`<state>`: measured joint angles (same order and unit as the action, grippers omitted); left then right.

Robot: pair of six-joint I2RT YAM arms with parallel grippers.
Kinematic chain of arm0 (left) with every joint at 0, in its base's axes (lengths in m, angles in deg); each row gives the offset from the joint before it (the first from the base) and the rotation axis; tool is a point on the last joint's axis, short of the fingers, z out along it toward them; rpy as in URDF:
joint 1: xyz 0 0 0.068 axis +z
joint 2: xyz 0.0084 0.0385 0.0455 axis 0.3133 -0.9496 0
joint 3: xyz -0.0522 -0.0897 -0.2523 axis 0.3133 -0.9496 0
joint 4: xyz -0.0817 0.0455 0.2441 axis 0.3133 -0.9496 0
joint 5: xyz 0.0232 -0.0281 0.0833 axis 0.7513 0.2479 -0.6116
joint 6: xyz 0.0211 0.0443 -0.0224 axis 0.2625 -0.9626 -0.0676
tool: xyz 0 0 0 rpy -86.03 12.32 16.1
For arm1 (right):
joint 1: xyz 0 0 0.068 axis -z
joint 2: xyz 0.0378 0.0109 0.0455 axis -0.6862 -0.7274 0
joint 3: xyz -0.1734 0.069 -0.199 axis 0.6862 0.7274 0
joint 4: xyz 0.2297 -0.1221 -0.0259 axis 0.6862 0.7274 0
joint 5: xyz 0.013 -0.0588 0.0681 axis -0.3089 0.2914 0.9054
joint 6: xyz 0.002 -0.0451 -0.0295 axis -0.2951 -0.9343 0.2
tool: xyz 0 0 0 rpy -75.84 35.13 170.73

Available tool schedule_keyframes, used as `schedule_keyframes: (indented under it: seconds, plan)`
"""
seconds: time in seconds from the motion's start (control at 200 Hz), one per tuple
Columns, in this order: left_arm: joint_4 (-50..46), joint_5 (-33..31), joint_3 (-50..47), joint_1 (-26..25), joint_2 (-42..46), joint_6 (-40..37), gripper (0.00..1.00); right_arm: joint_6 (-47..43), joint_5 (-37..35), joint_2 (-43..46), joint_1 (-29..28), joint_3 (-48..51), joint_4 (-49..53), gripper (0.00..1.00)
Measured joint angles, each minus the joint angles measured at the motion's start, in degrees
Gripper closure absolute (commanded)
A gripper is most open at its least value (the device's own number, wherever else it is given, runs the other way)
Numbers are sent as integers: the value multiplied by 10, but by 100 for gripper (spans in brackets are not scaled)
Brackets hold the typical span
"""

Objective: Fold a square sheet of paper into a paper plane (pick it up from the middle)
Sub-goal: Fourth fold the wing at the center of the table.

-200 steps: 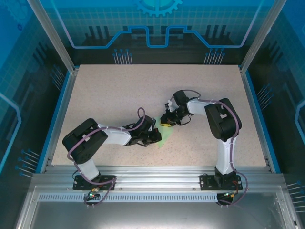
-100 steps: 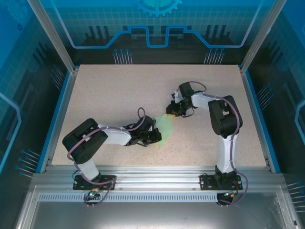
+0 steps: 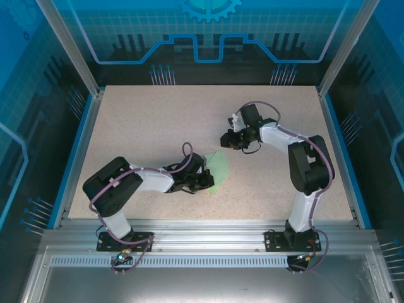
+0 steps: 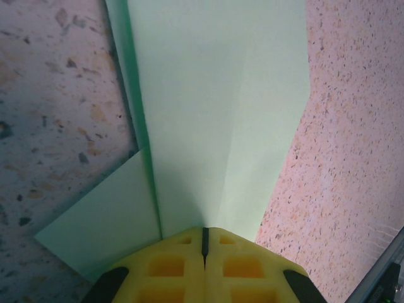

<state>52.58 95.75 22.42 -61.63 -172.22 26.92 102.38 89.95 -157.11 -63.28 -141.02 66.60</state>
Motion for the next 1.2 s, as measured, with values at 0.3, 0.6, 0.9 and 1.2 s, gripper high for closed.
schedule_keyframes:
  seconds: [0.3,0.6,0.9,1.2]
  plan:
    - [-17,-6,9,-3,1,-5,97,10,8,-43,-51,34,-17,81]
    - [-38,-10,10,-8,10,-19,97,8,-15,-70,-26,16,-5,80]
    - [-72,-10,11,-13,23,-30,84,-3,-37,-52,31,0,14,75]
    - [-178,-30,21,-18,129,-43,58,-2,-34,123,15,139,8,67]
